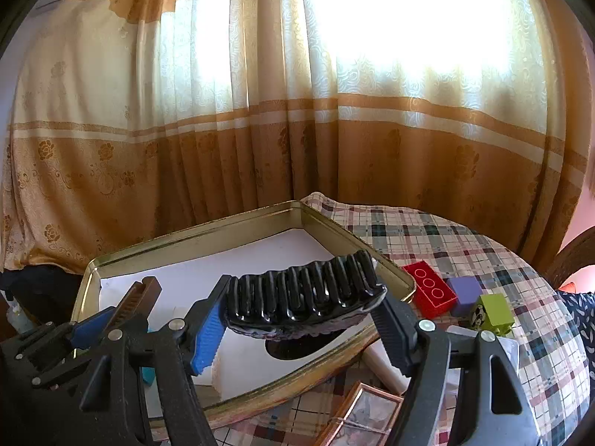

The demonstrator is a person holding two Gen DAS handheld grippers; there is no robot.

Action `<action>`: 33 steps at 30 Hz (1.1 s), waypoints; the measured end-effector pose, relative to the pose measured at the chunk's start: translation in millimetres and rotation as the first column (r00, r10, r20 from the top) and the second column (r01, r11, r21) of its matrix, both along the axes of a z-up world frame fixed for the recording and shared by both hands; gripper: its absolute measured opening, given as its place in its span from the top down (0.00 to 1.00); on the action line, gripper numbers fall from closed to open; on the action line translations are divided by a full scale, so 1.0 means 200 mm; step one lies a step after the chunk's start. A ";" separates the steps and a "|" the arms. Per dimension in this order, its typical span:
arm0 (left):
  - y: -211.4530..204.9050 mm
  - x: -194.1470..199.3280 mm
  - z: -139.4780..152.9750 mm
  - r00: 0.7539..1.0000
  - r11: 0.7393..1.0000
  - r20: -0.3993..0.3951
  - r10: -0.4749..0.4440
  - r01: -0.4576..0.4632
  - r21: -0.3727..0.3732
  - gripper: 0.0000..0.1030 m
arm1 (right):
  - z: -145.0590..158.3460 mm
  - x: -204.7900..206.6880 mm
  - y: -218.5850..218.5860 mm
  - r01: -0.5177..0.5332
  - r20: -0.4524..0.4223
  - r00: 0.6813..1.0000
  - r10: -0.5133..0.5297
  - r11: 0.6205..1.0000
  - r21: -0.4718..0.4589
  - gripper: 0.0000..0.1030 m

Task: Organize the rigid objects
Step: 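Lower and release the comb with left tool while right tool releases the hairbrush in tray, then withdraw both tools and move left tool to the rose-gold framed mirror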

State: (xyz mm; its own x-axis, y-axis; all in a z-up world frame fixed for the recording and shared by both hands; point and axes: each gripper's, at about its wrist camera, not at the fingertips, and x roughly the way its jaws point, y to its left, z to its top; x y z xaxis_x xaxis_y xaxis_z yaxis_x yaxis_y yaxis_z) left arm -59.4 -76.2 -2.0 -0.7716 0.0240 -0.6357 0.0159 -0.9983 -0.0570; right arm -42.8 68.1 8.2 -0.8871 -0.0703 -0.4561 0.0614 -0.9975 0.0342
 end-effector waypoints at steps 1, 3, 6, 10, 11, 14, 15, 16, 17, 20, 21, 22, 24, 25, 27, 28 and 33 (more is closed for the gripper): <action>0.00 0.00 0.00 1.000 1.000 0.001 0.004 -0.004 0.001 0.77 | 0.00 0.00 0.00 0.000 -0.004 1.000 0.000 1.000 0.002 0.28; -0.01 -0.01 0.00 1.000 1.000 0.003 0.027 -0.027 -0.007 0.74 | -0.01 0.00 -0.01 -0.014 -0.011 1.000 0.015 1.000 0.008 0.28; -0.03 -0.01 0.00 0.996 0.996 0.003 0.085 -0.085 -0.019 0.34 | 0.00 0.01 -0.02 -0.018 -0.030 0.999 0.018 1.000 0.021 0.27; -0.01 0.01 0.01 0.996 0.996 -0.023 0.084 -0.085 -0.037 0.13 | 0.02 0.05 0.00 0.009 -0.079 0.997 -0.008 1.000 0.012 0.12; -0.01 0.02 0.02 0.996 0.995 -0.034 0.083 -0.085 -0.043 0.10 | 0.02 0.06 0.01 0.011 -0.089 0.996 -0.011 1.000 0.000 0.09; -0.01 0.06 0.05 0.985 0.986 -0.086 0.147 -0.153 -0.071 0.00 | 0.04 0.11 0.03 0.021 -0.138 0.990 -0.022 1.000 -0.008 0.09; -0.03 0.07 0.05 0.982 0.984 -0.097 0.161 -0.167 -0.057 0.00 | 0.05 0.14 0.04 0.040 -0.170 0.985 -0.039 0.999 0.004 0.09; -0.05 0.08 0.05 0.981 0.985 -0.098 0.167 -0.171 -0.029 0.00 | 0.06 0.17 0.04 0.055 -0.202 0.978 -0.050 0.998 0.016 0.09; -0.07 0.08 0.05 0.981 0.984 -0.086 0.175 -0.176 0.001 0.00 | 0.07 0.19 0.04 0.062 -0.225 0.973 -0.055 0.998 0.023 0.09; -0.11 0.07 0.00 0.979 0.977 -0.019 0.203 -0.201 0.068 0.00 | 0.10 0.26 0.05 0.082 -0.297 0.952 -0.067 0.996 0.040 0.08; -0.12 0.06 -0.01 0.978 0.975 -0.001 0.209 -0.209 0.074 0.00 | 0.11 0.27 0.05 0.082 -0.305 0.950 -0.067 0.996 0.039 0.08; -0.12 0.06 -0.02 0.975 0.972 0.005 0.223 -0.223 0.071 0.00 | 0.11 0.28 0.06 0.080 -0.306 0.950 -0.065 0.996 0.035 0.08; -0.13 0.08 -0.01 0.970 0.967 -0.006 0.245 -0.244 0.073 0.00 | 0.11 0.28 0.07 0.077 -0.295 0.953 -0.064 0.997 0.030 0.07; -0.13 0.09 -0.01 0.967 0.965 -0.016 0.254 -0.252 0.072 0.00 | 0.11 0.28 0.07 0.078 -0.290 0.955 -0.066 0.996 0.031 0.07; -0.12 0.11 0.00 0.963 0.963 -0.039 0.265 -0.263 0.064 0.00 | 0.11 0.28 0.08 0.080 -0.283 0.957 -0.068 0.996 0.034 0.07; -0.11 0.12 0.01 0.962 0.963 -0.053 0.267 -0.264 0.058 0.00 | 0.10 0.28 0.08 0.077 -0.277 0.959 -0.065 0.996 0.033 0.07; -0.05 0.18 0.06 0.960 0.969 -0.135 0.245 -0.246 0.006 0.00 | 0.10 0.30 0.13 0.082 -0.252 0.965 -0.072 0.996 0.028 0.07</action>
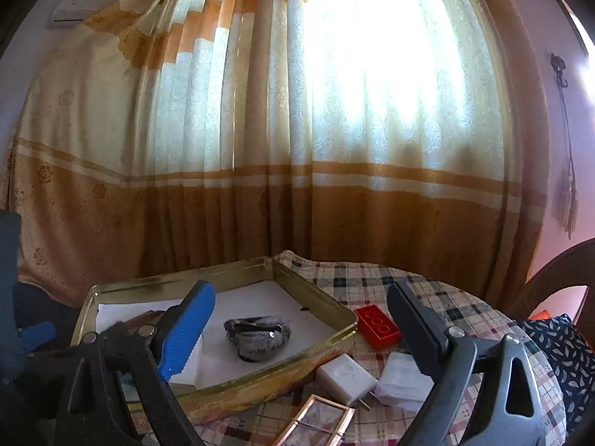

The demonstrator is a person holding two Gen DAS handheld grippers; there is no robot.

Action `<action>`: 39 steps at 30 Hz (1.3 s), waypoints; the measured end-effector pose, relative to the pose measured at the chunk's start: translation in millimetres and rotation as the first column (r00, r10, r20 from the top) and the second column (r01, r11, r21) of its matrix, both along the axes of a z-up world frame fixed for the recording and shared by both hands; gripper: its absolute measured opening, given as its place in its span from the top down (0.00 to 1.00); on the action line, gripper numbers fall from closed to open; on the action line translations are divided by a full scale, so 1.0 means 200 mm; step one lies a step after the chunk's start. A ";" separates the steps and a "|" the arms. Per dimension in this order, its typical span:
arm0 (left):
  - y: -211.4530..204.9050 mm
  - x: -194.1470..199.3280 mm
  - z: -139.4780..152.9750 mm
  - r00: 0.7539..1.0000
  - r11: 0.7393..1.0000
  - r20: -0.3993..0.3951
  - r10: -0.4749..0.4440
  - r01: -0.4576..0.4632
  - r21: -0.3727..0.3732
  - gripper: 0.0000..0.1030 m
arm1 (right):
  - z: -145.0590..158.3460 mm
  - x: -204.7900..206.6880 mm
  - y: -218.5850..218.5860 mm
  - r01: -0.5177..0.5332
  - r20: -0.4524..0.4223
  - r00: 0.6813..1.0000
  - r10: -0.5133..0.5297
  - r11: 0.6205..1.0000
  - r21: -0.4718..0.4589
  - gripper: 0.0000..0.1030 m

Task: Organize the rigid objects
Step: 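Withdraw both tools and move left tool to the rose-gold framed mirror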

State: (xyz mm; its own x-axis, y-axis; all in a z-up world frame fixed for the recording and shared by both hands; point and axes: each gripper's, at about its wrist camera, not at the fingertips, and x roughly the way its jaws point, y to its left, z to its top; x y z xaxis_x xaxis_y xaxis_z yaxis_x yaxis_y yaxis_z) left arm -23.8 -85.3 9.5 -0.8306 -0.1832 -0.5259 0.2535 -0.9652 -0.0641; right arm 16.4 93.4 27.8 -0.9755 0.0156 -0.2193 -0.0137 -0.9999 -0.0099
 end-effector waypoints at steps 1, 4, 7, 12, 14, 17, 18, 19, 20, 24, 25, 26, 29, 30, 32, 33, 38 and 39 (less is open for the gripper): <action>0.02 0.01 0.01 1.000 1.000 -0.011 -0.006 0.006 -0.020 0.00 | -0.01 0.00 0.01 0.002 -0.001 1.000 -0.002 1.000 -0.002 0.07; 0.06 0.02 0.03 0.999 0.998 -0.026 -0.020 0.018 -0.067 0.00 | -0.01 0.02 0.05 0.016 0.007 1.000 -0.016 1.000 0.005 0.07; 0.11 0.04 0.03 0.999 0.995 -0.019 -0.042 0.041 -0.087 0.00 | 0.00 0.04 0.11 0.050 0.001 0.999 -0.050 0.999 -0.008 0.07; 0.17 0.05 0.01 0.997 0.994 0.025 -0.079 0.081 -0.075 0.00 | 0.01 0.07 0.25 0.123 -0.023 0.992 -0.125 0.991 -0.056 0.07; 0.21 0.06 0.02 0.996 0.990 0.013 -0.091 0.092 -0.110 0.00 | 0.02 0.07 0.29 0.153 -0.029 0.987 -0.155 0.986 -0.063 0.07; 0.25 0.08 0.03 0.992 0.986 0.008 -0.129 0.129 -0.110 0.00 | 0.03 0.10 0.37 0.205 -0.052 0.977 -0.209 0.976 -0.076 0.07; 0.25 0.08 0.03 0.990 0.985 0.010 -0.137 0.138 -0.101 0.00 | 0.04 0.10 0.40 0.223 -0.060 0.972 -0.228 0.971 -0.087 0.07; 0.26 0.08 0.03 0.988 0.985 0.015 -0.151 0.151 -0.086 0.00 | 0.04 0.11 0.42 0.227 -0.066 0.970 -0.234 0.969 -0.099 0.07; 0.26 0.08 0.03 0.987 0.984 0.020 -0.159 0.160 -0.078 0.00 | 0.04 0.12 0.44 0.237 -0.071 0.967 -0.246 0.965 -0.112 0.07; 0.30 0.08 0.02 0.978 0.976 0.031 -0.208 0.210 -0.060 0.00 | 0.05 0.12 0.50 0.286 -0.072 0.954 -0.292 0.954 -0.090 0.07; 0.31 0.08 0.02 0.972 0.971 0.039 -0.233 0.235 -0.047 0.00 | 0.06 0.12 0.51 0.305 -0.076 0.948 -0.310 0.950 -0.068 0.07; 0.33 0.08 0.01 0.963 0.964 0.051 -0.264 0.266 -0.028 0.00 | 0.06 0.14 0.53 0.317 -0.090 0.942 -0.323 0.946 -0.071 0.07; 0.43 0.09 0.00 0.938 0.938 0.078 -0.338 0.342 -0.051 0.00 | 0.07 0.18 0.58 0.350 -0.132 0.925 -0.356 0.934 -0.066 0.07; 0.45 0.09 0.00 0.935 0.933 0.077 -0.347 0.353 -0.069 0.00 | 0.07 0.18 0.60 0.361 -0.131 0.921 -0.366 0.930 -0.063 0.07; 0.52 0.12 0.01 0.914 0.910 0.075 -0.398 0.404 -0.090 0.00 | 0.07 0.18 0.62 0.364 -0.128 0.920 -0.371 0.928 -0.074 0.07; 0.55 0.13 0.01 0.902 0.897 0.079 -0.425 0.431 -0.098 0.00 | 0.07 0.19 0.64 0.371 -0.125 0.917 -0.378 0.926 -0.078 0.07; 0.69 0.14 -0.02 0.815 0.816 0.151 -0.559 0.573 -0.074 0.00 | 0.07 0.19 0.67 0.370 -0.110 0.918 -0.380 0.924 -0.100 0.07; 0.73 0.14 -0.03 0.795 0.798 0.169 -0.583 0.599 -0.065 0.00 | 0.07 0.19 0.67 0.368 -0.108 0.919 -0.378 0.924 -0.102 0.07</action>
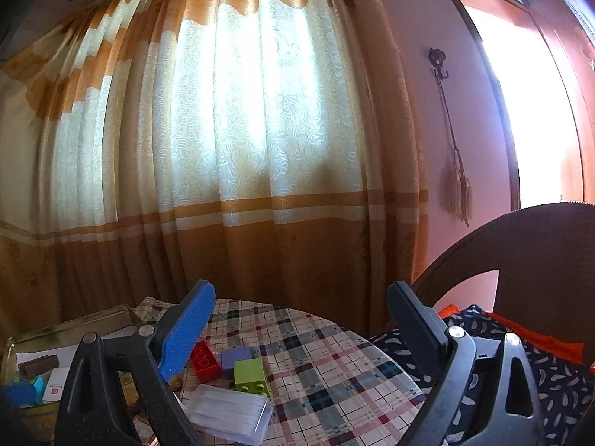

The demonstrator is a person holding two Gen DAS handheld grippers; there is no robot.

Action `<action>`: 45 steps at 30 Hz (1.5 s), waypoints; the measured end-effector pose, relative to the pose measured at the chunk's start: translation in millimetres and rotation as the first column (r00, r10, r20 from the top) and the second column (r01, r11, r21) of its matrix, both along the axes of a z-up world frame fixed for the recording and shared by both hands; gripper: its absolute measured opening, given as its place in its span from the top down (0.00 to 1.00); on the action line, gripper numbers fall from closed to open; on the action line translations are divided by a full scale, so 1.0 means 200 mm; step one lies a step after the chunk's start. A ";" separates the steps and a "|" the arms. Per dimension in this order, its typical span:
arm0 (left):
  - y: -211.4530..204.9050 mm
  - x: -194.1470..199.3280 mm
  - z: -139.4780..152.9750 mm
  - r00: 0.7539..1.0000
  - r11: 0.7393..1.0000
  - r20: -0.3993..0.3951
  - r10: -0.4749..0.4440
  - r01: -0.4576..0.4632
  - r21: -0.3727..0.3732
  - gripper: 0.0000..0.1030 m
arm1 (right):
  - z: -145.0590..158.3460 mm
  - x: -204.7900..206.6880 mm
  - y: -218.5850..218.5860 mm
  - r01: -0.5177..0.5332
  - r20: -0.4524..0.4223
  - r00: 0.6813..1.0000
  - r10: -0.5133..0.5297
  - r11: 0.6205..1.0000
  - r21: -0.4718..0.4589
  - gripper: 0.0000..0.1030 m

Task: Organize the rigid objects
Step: 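Withdraw both tools and move left tool to the rose-gold framed mirror, then grasp the rose-gold framed mirror with the left tool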

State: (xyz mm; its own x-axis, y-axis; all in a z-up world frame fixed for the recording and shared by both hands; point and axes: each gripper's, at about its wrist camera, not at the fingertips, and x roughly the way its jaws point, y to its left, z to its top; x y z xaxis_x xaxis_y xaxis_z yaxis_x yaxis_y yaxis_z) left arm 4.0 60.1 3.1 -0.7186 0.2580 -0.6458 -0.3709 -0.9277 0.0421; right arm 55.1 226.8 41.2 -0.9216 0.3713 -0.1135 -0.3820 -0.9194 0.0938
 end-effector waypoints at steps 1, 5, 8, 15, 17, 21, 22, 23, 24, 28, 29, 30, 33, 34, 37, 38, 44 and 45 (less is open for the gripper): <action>0.04 0.00 -0.01 1.000 1.000 0.011 -0.016 0.016 -0.026 0.01 | 0.00 0.00 0.00 0.000 0.001 1.000 0.000 1.000 -0.002 0.07; 0.12 -0.04 -0.07 0.995 0.994 0.090 -0.033 0.042 -0.102 0.01 | 0.00 0.00 0.03 -0.004 0.011 1.000 0.004 1.000 -0.021 0.07; 0.14 -0.07 -0.11 0.990 0.993 0.137 -0.039 0.053 -0.103 0.01 | -0.01 -0.01 0.06 0.000 0.026 1.000 0.001 0.999 -0.055 0.07; 0.15 -0.16 -0.20 0.964 0.999 0.267 -0.019 0.030 -0.038 0.08 | -0.02 -0.01 0.09 -0.001 0.040 0.999 0.004 0.995 -0.095 0.07; 0.16 -0.16 -0.21 0.963 0.999 0.270 -0.020 0.031 -0.038 0.08 | -0.02 -0.02 0.09 -0.002 0.043 0.999 0.007 0.995 -0.098 0.07; 0.18 -0.15 -0.20 0.965 0.999 0.262 -0.026 0.037 -0.038 0.18 | -0.03 -0.03 0.09 -0.004 0.051 0.999 0.010 0.995 -0.103 0.07; 0.17 -0.15 -0.19 0.966 0.999 0.257 -0.025 0.035 -0.037 0.23 | -0.03 -0.03 0.10 -0.004 0.053 0.999 0.010 0.994 -0.105 0.07; 0.17 -0.15 -0.19 0.967 0.999 0.253 -0.023 0.033 -0.035 0.26 | -0.03 -0.03 0.10 -0.005 0.053 0.999 0.010 0.994 -0.108 0.07; 0.17 -0.15 -0.18 0.968 0.999 0.251 -0.024 0.033 -0.032 0.30 | -0.03 -0.03 0.10 -0.003 0.053 0.999 0.009 0.994 -0.110 0.07; 0.15 -0.15 -0.17 0.970 1.000 0.242 -0.020 0.024 -0.013 0.52 | -0.03 -0.03 0.11 0.000 0.058 0.998 0.007 0.993 -0.116 0.07; 0.14 -0.14 -0.16 0.970 1.000 0.241 -0.027 0.026 0.005 0.52 | -0.03 -0.03 0.11 0.000 0.060 0.998 0.007 0.993 -0.117 0.07; 0.13 -0.14 -0.16 0.970 1.000 0.240 -0.030 0.028 0.012 0.52 | -0.03 -0.03 0.11 0.000 0.062 0.998 0.007 0.993 -0.117 0.07; 0.12 -0.12 -0.16 0.971 0.999 0.238 -0.033 0.025 0.036 0.52 | -0.04 -0.04 0.11 0.000 0.067 0.998 0.008 0.993 -0.119 0.07; 0.11 -0.12 -0.16 0.971 0.999 0.235 -0.035 0.025 0.044 0.52 | -0.04 -0.04 0.11 0.001 0.071 0.997 0.008 0.992 -0.123 0.07; 0.11 -0.08 -0.12 0.982 0.998 0.185 -0.037 0.027 0.057 0.55 | -0.05 -0.06 0.14 0.005 0.085 0.996 0.007 0.990 -0.144 0.07; 0.10 -0.07 -0.11 0.986 0.998 0.164 -0.039 0.030 0.059 0.55 | -0.05 -0.06 0.14 0.007 0.088 0.996 0.006 0.988 -0.152 0.07; 0.05 0.00 -0.03 0.998 0.993 0.051 -0.047 0.041 0.115 0.73 | -0.08 -0.08 0.22 0.011 0.109 0.994 0.016 0.972 -0.235 0.07; 0.05 0.00 -0.03 0.998 0.992 0.046 -0.048 0.042 0.123 0.73 | -0.09 -0.09 0.24 0.002 0.116 0.993 0.029 0.967 -0.254 0.07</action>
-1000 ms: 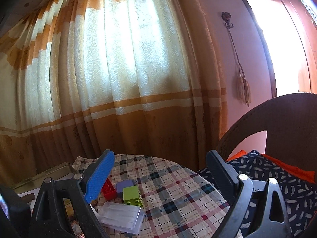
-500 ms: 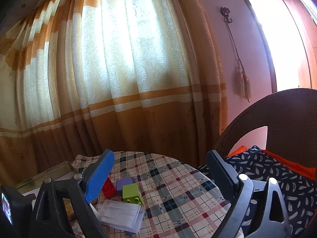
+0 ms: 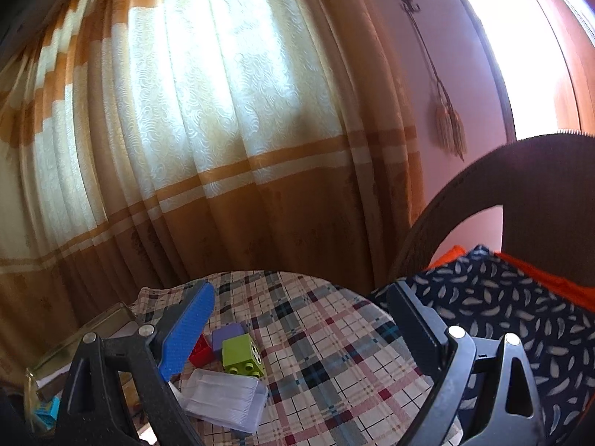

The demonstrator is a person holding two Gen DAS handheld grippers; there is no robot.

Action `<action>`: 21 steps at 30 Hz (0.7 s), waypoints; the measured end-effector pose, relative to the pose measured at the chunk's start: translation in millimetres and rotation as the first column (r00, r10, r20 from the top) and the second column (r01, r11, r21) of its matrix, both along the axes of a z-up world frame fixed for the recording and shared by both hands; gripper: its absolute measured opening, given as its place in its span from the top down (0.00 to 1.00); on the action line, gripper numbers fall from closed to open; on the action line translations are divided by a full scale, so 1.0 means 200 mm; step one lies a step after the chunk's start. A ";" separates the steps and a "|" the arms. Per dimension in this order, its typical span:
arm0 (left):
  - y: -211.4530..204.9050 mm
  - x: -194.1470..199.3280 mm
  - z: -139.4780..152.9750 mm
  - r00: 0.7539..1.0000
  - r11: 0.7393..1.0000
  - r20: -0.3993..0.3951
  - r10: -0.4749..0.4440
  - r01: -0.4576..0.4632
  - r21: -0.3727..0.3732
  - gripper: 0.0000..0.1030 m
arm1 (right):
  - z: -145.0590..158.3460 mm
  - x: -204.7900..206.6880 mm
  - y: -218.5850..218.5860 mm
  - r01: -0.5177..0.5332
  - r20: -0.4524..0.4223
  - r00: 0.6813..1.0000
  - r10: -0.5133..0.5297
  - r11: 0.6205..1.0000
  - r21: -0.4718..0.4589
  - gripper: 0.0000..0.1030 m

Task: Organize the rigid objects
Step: 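Grasp the rose-gold framed mirror with the left tool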

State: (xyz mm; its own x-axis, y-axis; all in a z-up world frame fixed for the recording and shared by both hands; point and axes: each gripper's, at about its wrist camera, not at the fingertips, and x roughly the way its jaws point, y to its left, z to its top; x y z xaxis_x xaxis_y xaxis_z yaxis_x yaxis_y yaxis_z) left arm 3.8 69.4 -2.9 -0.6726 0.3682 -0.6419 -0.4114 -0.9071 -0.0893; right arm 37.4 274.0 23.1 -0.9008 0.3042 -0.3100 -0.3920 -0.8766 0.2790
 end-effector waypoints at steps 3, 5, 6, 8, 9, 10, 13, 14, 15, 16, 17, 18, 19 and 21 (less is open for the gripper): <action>-0.02 -0.02 0.00 1.000 1.000 0.005 -0.005 0.004 0.024 0.73 | -0.02 -0.03 0.03 -0.032 0.030 0.999 0.033 0.998 -0.046 0.07; -0.04 -0.04 0.00 1.000 0.999 0.025 0.007 -0.008 0.037 0.73 | -0.04 -0.04 0.05 -0.021 0.039 0.999 0.023 0.998 -0.067 0.07; -0.05 -0.03 -0.01 0.999 0.999 0.028 0.016 -0.017 0.041 0.72 | -0.04 -0.03 0.06 -0.013 0.037 0.999 0.016 0.997 -0.077 0.07; -0.07 -0.04 -0.03 0.997 0.998 0.068 0.026 -0.030 0.047 0.72 | -0.05 -0.02 0.07 -0.006 0.035 0.999 0.009 0.996 -0.088 0.07; -0.07 -0.05 -0.05 0.995 0.998 0.095 0.025 -0.029 0.047 0.72 | -0.05 -0.02 0.07 -0.004 0.035 0.999 0.007 0.996 -0.092 0.07; -0.08 -0.05 -0.07 0.993 0.998 0.118 0.026 -0.032 0.048 0.72 | -0.05 -0.02 0.07 -0.003 0.036 0.999 0.007 0.996 -0.093 0.07; -0.11 -0.07 -0.10 0.986 0.997 0.161 0.037 -0.048 0.066 0.63 | -0.04 -0.02 0.06 -0.010 0.037 0.999 0.014 0.997 -0.083 0.07; -0.11 -0.08 -0.11 0.983 0.997 0.177 0.041 -0.053 0.061 0.57 | -0.04 -0.02 0.05 -0.015 0.036 0.999 0.018 0.997 -0.076 0.07; -0.10 -0.08 -0.12 0.981 0.997 0.190 0.041 -0.052 0.052 0.52 | -0.04 -0.02 0.05 -0.020 0.036 0.999 0.023 0.997 -0.071 0.07; -0.09 -0.08 -0.13 0.981 0.998 0.190 0.034 -0.043 0.045 0.52 | -0.04 -0.03 0.05 -0.024 0.037 0.999 0.026 0.997 -0.068 0.07; -0.06 -0.07 -0.12 0.984 0.999 0.177 0.020 -0.025 0.023 0.52 | -0.04 -0.03 0.04 -0.027 0.038 0.999 0.030 0.998 -0.062 0.07; -0.05 -0.06 -0.12 0.985 1.000 0.171 0.009 -0.011 0.011 0.51 | -0.04 -0.03 0.04 -0.029 0.040 0.999 0.032 0.998 -0.060 0.07; -0.01 -0.04 -0.12 0.988 1.000 0.154 -0.003 0.007 -0.021 0.50 | -0.04 -0.03 0.03 -0.030 0.042 0.999 0.033 0.998 -0.058 0.07; 0.04 -0.03 -0.12 0.990 0.998 0.139 -0.009 0.018 -0.067 0.50 | -0.04 -0.03 0.04 -0.030 0.044 0.998 0.033 0.998 -0.058 0.07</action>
State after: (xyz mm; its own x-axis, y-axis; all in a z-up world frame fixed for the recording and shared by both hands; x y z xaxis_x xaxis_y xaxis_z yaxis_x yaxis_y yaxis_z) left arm -2.8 76.4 -26.2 -0.5703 0.3289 -0.7527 -0.4118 -0.9074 -0.0845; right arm 30.6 281.4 15.3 -0.8944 0.2564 -0.3664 -0.3778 -0.8717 0.3120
